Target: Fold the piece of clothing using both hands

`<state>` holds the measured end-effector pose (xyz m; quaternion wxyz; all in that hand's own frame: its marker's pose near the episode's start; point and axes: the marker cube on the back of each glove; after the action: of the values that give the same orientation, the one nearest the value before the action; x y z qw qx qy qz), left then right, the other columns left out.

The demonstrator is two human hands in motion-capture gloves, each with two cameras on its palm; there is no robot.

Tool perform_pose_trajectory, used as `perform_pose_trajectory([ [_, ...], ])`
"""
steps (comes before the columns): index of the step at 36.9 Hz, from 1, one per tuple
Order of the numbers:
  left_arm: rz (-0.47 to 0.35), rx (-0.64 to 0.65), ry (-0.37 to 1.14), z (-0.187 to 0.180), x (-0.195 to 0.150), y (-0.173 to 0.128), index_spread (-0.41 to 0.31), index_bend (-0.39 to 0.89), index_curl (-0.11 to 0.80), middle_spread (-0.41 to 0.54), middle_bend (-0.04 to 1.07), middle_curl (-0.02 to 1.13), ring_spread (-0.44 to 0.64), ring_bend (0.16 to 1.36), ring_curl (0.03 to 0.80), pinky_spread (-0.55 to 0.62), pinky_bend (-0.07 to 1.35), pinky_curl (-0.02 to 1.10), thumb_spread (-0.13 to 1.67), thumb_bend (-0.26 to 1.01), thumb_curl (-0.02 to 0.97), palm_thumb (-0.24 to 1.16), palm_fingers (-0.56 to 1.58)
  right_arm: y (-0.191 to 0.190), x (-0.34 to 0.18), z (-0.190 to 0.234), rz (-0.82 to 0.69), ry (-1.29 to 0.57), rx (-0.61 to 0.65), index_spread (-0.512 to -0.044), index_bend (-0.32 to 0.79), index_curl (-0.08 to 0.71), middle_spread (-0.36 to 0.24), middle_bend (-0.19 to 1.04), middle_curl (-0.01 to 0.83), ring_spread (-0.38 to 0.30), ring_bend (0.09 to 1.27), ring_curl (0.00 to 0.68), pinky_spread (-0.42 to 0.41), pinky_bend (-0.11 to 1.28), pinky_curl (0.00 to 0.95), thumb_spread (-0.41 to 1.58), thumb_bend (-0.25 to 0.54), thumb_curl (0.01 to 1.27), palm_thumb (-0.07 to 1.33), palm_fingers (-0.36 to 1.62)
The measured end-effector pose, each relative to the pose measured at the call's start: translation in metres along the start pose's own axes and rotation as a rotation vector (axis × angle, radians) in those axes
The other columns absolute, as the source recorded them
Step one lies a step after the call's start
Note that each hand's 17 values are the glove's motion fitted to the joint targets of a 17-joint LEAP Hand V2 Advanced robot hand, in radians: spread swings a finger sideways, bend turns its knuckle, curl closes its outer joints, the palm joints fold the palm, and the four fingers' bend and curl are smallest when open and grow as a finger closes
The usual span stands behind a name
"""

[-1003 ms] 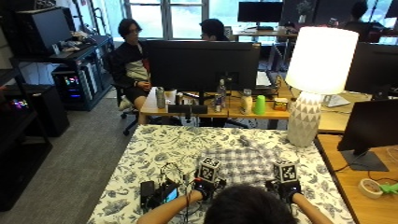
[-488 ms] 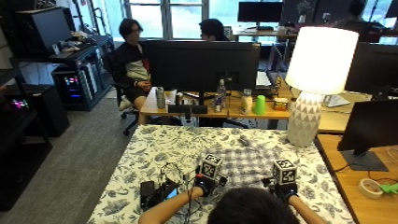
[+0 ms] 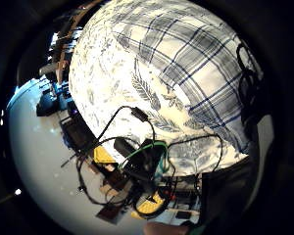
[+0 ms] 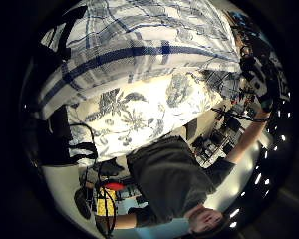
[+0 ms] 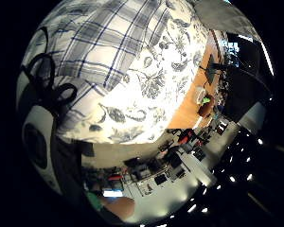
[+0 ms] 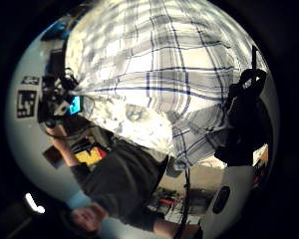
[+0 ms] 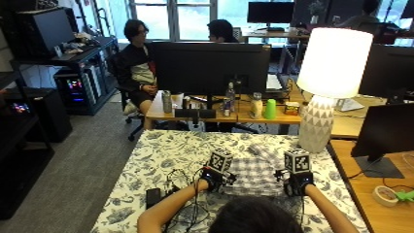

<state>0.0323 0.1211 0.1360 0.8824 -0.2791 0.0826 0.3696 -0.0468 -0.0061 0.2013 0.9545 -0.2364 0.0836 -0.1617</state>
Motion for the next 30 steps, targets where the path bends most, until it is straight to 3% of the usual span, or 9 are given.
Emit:
perform_pose_trajectory([
  [2,-0.150,0.084,-0.080,-0.008,-0.019,-0.017,-0.248,0.15,0.421,-0.263,0.23,0.47,-0.33,0.46,0.413,-0.44,0.61,0.40,0.65,0.04,0.647,1.00,1.17,0.003,-0.003,-0.015,-0.083,0.001,0.055,-0.223,0.19,0.409,-0.163,0.37,0.486,-0.233,0.60,0.434,-0.343,0.54,0.353,0.38,-0.026,0.65,1.09,1.28],
  [3,-0.182,0.107,-0.095,-0.014,-0.024,-0.020,-0.248,0.15,0.421,-0.263,0.22,0.48,-0.33,0.45,0.415,-0.45,0.61,0.40,0.65,0.04,0.651,1.00,1.17,0.008,-0.004,-0.023,-0.096,0.002,0.060,-0.223,0.19,0.412,-0.163,0.36,0.487,-0.233,0.60,0.435,-0.343,0.54,0.354,0.37,-0.026,0.65,1.09,1.28],
  [10,-0.259,0.202,-0.077,-0.067,-0.034,-0.007,-0.251,0.15,0.427,-0.267,0.21,0.49,-0.34,0.45,0.424,-0.45,0.61,0.41,0.64,0.01,0.679,1.02,1.18,0.028,-0.001,-0.090,-0.034,0.020,0.157,-0.222,0.19,0.431,-0.160,0.36,0.495,-0.242,0.58,0.439,-0.349,0.53,0.361,0.34,-0.028,0.68,1.08,1.29],
  [19,-0.473,0.375,-0.097,-0.143,-0.061,-0.021,-0.254,0.15,0.430,-0.270,0.20,0.51,-0.34,0.44,0.436,-0.45,0.61,0.41,0.64,-0.02,0.709,1.02,1.18,-0.005,-0.001,-0.183,0.142,0.057,0.355,-0.222,0.18,0.447,-0.157,0.35,0.504,-0.239,0.57,0.447,-0.355,0.53,0.368,0.32,-0.027,0.70,1.08,1.28],
  [22,-0.563,0.359,-0.071,-0.155,-0.065,-0.023,-0.255,0.15,0.431,-0.271,0.20,0.51,-0.34,0.45,0.440,-0.45,0.61,0.41,0.64,-0.02,0.718,1.02,1.18,-0.025,-0.014,-0.196,0.169,0.110,0.392,-0.222,0.18,0.450,-0.156,0.35,0.506,-0.237,0.57,0.450,-0.357,0.53,0.369,0.32,-0.028,0.71,1.08,1.28],
  [30,-0.699,0.171,-0.029,-0.136,-0.104,-0.084,-0.255,0.15,0.434,-0.272,0.20,0.53,-0.34,0.44,0.446,-0.45,0.60,0.41,0.65,-0.02,0.736,1.02,1.18,-0.084,-0.023,-0.181,0.250,0.158,0.379,-0.223,0.17,0.454,-0.155,0.35,0.510,-0.232,0.57,0.457,-0.358,0.53,0.373,0.34,-0.027,0.72,1.08,1.28],
])
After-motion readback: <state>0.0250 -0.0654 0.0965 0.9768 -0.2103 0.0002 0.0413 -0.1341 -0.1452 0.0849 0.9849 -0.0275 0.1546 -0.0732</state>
